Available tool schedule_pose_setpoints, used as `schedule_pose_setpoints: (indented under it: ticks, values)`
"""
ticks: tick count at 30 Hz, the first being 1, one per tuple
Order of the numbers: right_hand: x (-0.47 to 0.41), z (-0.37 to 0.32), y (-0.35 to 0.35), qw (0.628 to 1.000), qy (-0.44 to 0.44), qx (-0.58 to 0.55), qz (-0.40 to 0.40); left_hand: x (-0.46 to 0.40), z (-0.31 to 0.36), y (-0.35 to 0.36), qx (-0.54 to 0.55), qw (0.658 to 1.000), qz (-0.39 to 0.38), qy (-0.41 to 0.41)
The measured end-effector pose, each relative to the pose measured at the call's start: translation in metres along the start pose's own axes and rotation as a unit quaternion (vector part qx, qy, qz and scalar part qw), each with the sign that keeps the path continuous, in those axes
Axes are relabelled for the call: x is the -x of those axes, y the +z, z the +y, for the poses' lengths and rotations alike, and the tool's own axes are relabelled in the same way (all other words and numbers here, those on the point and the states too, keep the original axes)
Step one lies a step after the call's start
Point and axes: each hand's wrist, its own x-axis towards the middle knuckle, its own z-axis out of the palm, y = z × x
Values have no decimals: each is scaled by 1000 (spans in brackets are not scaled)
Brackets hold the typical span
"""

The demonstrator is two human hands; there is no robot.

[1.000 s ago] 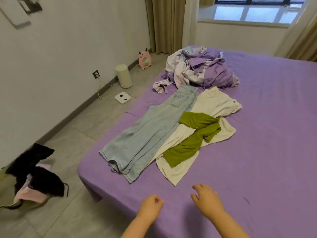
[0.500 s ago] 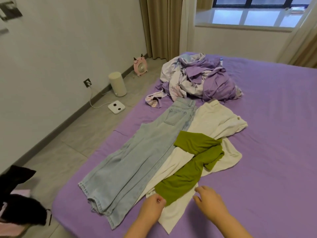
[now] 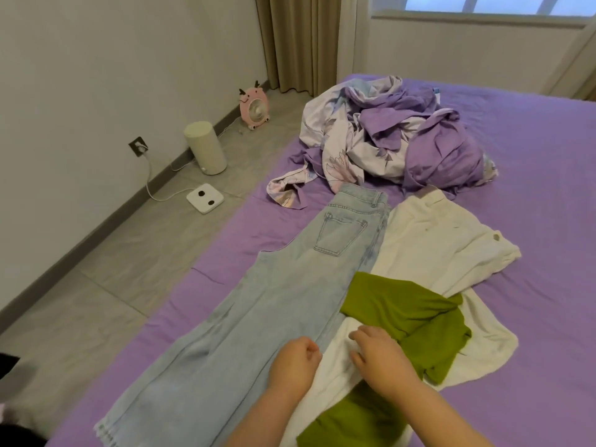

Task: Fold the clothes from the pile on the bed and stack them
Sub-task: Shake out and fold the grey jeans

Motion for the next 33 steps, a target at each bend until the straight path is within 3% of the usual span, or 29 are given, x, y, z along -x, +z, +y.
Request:
schedule_pose_setpoints:
  ticks: [5, 8, 11, 13, 16, 19, 22, 24, 26, 30, 33]
  values:
    - [-51, 20, -3, 998, 13, 39, 37, -62, -1, 19, -116, 990, 29, 78]
    - [-69, 29, -5, 998, 29, 32, 37, -83, -2, 33, -192, 978, 33, 79]
    - [-74, 37, 1, 999, 36, 23, 29, -99, -4, 40, -200, 977, 27, 67]
    - [-71, 40, 5, 999, 35, 25, 20, -104, -4, 36, -138, 989, 16, 58]
    - [-62, 41, 5, 999, 23, 12, 20, -95, 1, 23, 51, 999, 12, -2]
    - [-51, 31, -5, 997, 12, -58, 46, -64, 14, 3, 254, 966, 8, -47]
    - [-40, 8, -26, 953, 73, -277, 103, -13, 28, -21, 401, 914, -26, -58]
    - [-32, -9, -46, 870, 146, -459, 110, 30, 39, -35, 443, 892, -64, -64]
    - [-20, -22, -60, 802, 174, -557, 129, 72, 48, -44, 436, 891, -108, -64]
    - [18, -41, -77, 807, 164, -552, 131, 139, 61, -57, 379, 909, -162, -58]
    - [53, -56, -88, 800, 111, -573, 140, 172, 77, -68, 387, 914, -120, -18]
